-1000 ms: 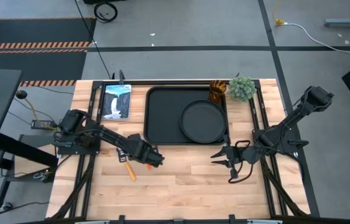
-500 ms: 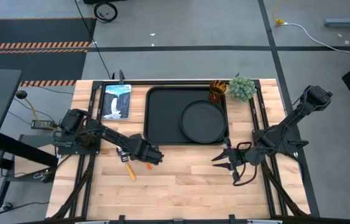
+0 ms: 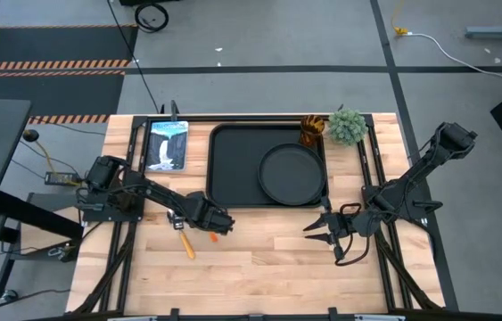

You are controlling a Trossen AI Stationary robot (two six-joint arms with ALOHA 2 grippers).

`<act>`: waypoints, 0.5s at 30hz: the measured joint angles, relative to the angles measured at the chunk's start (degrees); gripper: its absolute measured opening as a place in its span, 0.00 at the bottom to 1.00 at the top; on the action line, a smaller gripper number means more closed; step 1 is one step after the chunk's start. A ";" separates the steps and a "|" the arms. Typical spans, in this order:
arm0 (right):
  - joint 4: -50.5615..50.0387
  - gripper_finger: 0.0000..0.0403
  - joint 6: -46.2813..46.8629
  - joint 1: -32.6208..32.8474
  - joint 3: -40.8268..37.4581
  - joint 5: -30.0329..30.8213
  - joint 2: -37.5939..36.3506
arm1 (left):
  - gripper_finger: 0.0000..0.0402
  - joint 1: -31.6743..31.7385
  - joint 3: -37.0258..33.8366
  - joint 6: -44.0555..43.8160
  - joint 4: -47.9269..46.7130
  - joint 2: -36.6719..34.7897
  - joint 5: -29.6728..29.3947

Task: Pick and place plate/cup/fork/spoon on tray
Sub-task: Put the orange fork on the black tray to the left of the black plate

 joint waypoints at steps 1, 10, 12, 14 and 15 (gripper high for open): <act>-0.02 0.25 0.01 0.00 0.00 -0.01 0.00 | 0.14 -0.18 0.00 0.47 -0.04 -0.02 0.19; -0.02 0.25 0.00 0.00 0.00 0.00 0.00 | 0.04 -2.38 0.39 0.75 -5.64 -0.96 4.69; -0.02 0.25 0.00 0.00 0.00 0.00 0.00 | 0.05 -2.66 0.55 0.52 -8.17 -2.55 5.47; -0.10 0.25 0.00 0.00 0.00 0.00 0.00 | 0.06 -2.51 0.65 -0.16 -10.62 -3.81 4.94; -0.10 0.25 0.00 0.00 0.00 0.00 0.00 | 0.06 -2.44 0.59 -0.77 -12.08 -4.40 4.06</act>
